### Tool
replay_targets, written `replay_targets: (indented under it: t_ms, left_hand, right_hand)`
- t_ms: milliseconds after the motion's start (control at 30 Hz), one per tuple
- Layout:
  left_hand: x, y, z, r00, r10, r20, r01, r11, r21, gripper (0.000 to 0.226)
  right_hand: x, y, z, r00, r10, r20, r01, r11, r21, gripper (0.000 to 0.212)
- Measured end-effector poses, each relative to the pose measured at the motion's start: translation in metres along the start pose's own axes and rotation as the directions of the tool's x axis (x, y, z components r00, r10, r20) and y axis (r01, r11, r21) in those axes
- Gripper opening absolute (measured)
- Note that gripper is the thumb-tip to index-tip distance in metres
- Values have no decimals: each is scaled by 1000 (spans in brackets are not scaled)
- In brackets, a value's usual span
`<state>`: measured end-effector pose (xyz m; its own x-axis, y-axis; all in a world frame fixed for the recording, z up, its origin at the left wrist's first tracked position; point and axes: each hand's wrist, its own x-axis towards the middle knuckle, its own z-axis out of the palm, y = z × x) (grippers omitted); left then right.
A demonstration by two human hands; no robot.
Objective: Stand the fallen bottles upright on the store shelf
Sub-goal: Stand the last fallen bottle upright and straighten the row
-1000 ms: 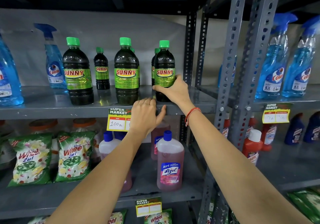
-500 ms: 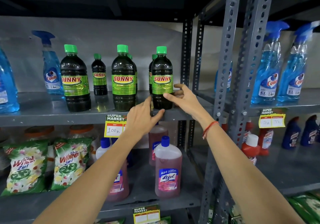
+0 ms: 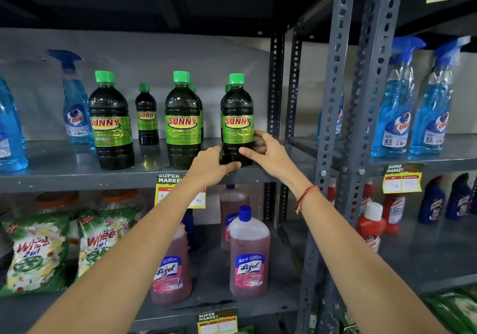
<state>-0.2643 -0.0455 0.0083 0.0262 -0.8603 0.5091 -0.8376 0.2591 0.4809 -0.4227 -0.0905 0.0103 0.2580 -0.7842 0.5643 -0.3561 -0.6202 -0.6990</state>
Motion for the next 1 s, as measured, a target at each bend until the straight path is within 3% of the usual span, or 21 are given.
replay_targets:
  t_ms: [233,300,367,467,533,567,633,700,767,1000]
  left_hand:
    - [-5,0,0,1000,13,-16,-14,999,-30,47]
    - [-14,-2,-2,996,49,-81,-55,996,-74,45]
    - [-27,-7,-8,976,54,-210,-88,984,-154,40]
    - [-46,-23,-26,849,82,-521,-185,971,-149,16]
    - [-50,-38,-40,748,83,-658,-196,975,-100,12]
    - [-48,-46,-46,730,72,-680,-185,978,-95,21]
    - [-41,-62,-56,778,46,-627,-134,987,-94,51]
    - [-34,-73,-64,895,15,-446,-74,991,-115,79]
    - [-29,-80,-70,967,12,-256,-46,991,-127,93]
    - [-20,-93,-81,990,95,-100,-112,979,-172,63]
  right_hand:
    - [-3,-1,1,999,-1,-33,0,1000,-29,67]
    - [-8,-4,6,984,-34,-176,37,999,9,65]
    - [-17,-10,16,920,-142,-365,151,989,-4,52]
    - [-28,-29,40,856,-281,-433,287,956,-54,32]
    - [-28,-43,61,889,-278,-363,284,958,-36,30]
    - [-25,-49,71,922,-239,-305,246,969,-16,35]
    - [-17,-59,87,983,-95,-156,101,994,37,53]
    - [-10,-65,97,999,13,-36,-10,998,59,68]
    - [-6,-69,102,999,39,11,-40,999,33,74]
    - [-1,-76,102,995,64,79,-66,998,14,60]
